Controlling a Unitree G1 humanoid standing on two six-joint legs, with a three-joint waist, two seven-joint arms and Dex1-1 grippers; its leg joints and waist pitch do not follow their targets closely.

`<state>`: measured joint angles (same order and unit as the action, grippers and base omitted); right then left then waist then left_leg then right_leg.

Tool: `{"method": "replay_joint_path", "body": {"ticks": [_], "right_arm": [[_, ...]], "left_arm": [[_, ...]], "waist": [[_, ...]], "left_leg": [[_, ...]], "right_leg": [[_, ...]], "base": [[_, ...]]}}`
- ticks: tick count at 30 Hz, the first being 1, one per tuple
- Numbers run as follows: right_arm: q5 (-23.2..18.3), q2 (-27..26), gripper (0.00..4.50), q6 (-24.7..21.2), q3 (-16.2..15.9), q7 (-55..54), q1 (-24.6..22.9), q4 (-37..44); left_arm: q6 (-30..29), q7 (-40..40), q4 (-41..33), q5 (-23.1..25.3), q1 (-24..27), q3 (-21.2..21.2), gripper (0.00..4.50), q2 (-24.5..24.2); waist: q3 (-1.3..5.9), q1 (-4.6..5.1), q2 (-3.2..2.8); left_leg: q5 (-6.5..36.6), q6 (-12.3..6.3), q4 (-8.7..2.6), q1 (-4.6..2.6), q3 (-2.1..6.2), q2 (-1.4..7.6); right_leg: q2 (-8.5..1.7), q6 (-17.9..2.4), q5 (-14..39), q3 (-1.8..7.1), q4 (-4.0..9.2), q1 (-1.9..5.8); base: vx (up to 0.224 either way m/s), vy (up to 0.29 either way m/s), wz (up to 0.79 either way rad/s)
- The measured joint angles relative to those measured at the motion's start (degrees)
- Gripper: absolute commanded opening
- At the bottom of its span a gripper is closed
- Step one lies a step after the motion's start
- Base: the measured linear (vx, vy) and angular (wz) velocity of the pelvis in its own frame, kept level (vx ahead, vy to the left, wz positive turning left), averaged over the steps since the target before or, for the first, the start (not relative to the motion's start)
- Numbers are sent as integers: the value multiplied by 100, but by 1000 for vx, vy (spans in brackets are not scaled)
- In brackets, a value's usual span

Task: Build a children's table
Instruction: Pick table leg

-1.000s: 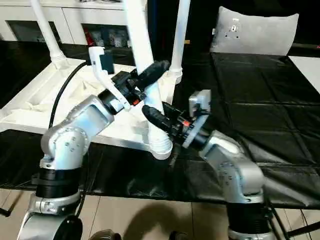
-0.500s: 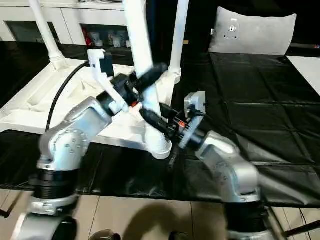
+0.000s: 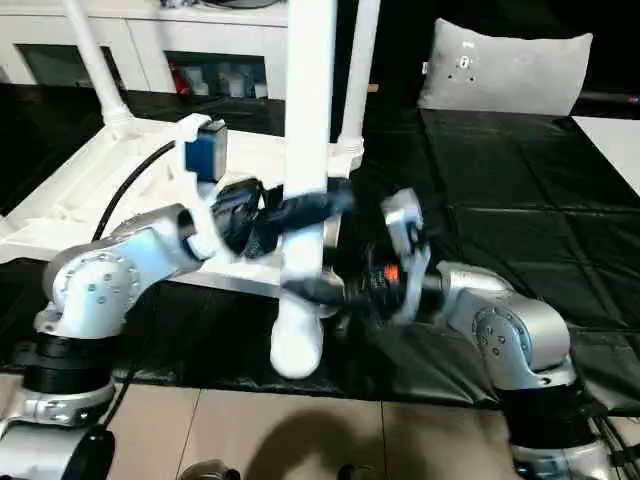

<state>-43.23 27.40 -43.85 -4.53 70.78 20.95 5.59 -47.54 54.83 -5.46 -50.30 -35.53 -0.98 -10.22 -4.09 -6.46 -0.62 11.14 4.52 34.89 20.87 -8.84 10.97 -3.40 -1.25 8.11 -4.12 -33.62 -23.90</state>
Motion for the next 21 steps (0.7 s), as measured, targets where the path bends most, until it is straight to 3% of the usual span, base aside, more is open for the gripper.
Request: {"method": "replay_joint_path", "body": {"ticks": [11, 21], "right_arm": [[43, 46, 211, -37, -151, 92, -7, -24], [80, 11, 196, 102, -94, -22, -47, -34]], "left_arm": [[149, -2, 113, 35, -157, 20, 183, 39], [343, -84, 240, 112, -162, 23, 183, 90]], "waist": [[6, -1, 8], [6, -2, 8]], "left_leg": [[-7, -3, 17, 2, 0, 0], [-6, -3, 15, 8, 1, 0]], "right_leg": [[-2, 2, -1, 1, 0, 8], [-2, 2, -1, 0, -1, 5]], "base": [[0, 0, 0], [0, 0, 0]]}}
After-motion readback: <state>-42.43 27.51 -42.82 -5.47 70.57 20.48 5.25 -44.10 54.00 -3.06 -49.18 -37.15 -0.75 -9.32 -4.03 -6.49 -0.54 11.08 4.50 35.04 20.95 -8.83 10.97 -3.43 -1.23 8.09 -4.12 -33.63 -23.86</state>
